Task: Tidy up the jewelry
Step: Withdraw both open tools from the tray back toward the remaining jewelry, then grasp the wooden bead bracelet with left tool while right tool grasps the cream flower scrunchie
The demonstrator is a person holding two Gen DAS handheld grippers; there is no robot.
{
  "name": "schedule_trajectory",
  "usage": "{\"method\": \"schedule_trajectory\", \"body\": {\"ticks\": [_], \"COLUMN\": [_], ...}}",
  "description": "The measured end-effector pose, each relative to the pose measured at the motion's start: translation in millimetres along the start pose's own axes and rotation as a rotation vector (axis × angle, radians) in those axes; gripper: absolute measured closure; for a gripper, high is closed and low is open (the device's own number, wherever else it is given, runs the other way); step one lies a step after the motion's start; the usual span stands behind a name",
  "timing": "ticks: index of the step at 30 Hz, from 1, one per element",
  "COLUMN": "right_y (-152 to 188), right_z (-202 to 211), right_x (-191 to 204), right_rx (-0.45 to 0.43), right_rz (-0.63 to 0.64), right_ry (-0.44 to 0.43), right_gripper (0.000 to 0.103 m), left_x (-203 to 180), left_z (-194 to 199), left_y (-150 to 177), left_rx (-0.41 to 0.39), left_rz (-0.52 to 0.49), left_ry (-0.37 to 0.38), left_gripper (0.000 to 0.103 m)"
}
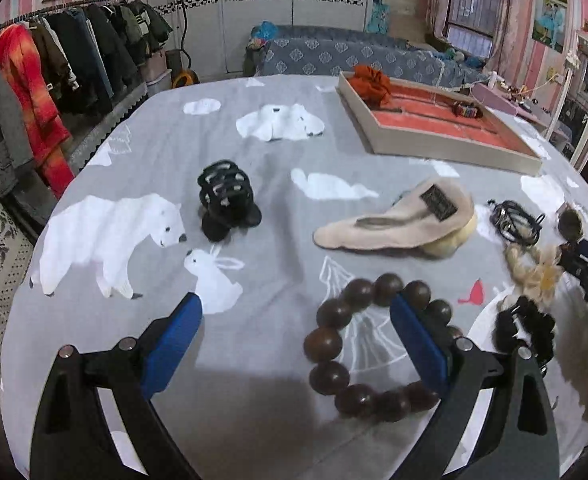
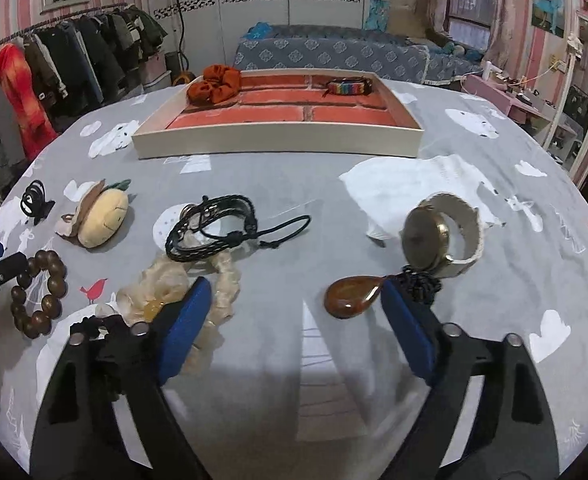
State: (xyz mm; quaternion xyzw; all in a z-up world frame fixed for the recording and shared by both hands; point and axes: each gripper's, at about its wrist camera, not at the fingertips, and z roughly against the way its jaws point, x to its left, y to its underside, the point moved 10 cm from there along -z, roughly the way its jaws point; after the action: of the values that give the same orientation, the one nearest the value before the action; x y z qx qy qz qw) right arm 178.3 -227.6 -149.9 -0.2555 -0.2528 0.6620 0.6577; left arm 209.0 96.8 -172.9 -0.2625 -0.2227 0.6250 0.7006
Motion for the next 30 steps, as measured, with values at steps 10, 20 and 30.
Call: {"method": "schedule_trajectory", "body": {"ticks": [10, 20, 30], "right_y": [7, 8, 7], "right_z": [-11, -27, -22], "right_x": [17, 26, 32], "right_rx": [0.045, 0.083, 0.083], "right_rz": [0.05, 0.038, 0.072], "right_ry": [0.012, -0.004, -0.05], "right_gripper": [0.033, 0.049, 0.092], "left_x": [-18, -10, -7], "left_z": [-6, -12, -14], "left_y": [13, 15, 14], "left_rx": [0.03, 0.053, 0.045], "left_rz": [-0.057, -0.012, 0.003], "left_ry": [0.03, 0.036, 0.041], "left_gripper": [0.011, 0.03, 0.058]}}
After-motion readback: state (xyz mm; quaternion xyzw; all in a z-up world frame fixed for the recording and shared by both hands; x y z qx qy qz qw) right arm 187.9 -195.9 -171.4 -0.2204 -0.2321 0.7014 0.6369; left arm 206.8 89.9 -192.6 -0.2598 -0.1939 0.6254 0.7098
